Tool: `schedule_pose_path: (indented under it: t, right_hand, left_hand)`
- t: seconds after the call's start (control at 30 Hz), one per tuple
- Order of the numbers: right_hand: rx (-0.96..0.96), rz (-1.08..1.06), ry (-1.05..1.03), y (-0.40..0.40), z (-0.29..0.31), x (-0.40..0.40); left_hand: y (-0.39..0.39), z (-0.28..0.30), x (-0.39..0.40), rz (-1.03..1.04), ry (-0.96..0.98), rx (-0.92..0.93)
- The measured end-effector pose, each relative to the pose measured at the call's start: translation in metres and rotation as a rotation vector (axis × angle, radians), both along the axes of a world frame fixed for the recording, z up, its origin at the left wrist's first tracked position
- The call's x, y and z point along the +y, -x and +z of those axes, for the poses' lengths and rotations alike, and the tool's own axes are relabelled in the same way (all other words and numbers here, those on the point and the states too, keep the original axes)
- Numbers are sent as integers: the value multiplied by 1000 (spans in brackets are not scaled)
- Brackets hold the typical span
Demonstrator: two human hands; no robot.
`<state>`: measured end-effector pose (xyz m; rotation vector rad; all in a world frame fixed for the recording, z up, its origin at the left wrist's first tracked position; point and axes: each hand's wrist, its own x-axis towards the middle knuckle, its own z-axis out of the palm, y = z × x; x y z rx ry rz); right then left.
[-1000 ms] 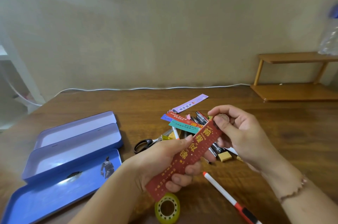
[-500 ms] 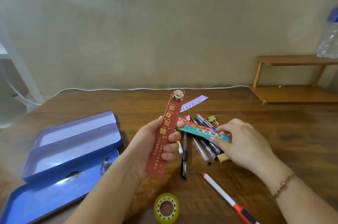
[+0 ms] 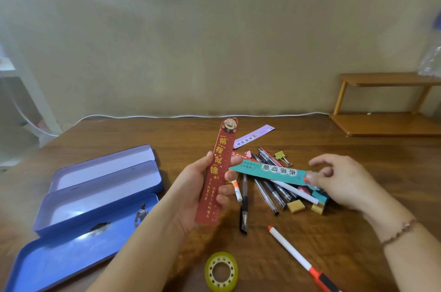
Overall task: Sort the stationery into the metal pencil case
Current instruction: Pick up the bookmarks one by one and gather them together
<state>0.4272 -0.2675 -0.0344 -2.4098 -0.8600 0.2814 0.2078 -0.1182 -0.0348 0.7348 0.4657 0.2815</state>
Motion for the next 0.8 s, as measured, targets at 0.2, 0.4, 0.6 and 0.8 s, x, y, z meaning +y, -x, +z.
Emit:
schedule_pose_path:
  t: [0.2, 0.4, 0.6, 0.8]
  right_hand:
    - [392, -124, -1090, -21, 21, -19]
    - [573, 128, -1374, -15, 29, -27]
    - [71, 215, -886, 33, 12, 2]
    - [-151, 159, -807, 41, 4, 8]
  left_hand:
    - [4, 5, 0, -63, -40, 15]
    - [0, 3, -16, -291, -139, 61]
    - [0, -2, -31, -495, -177, 80]
    - [-3, -3, -29, -520, -273, 121]
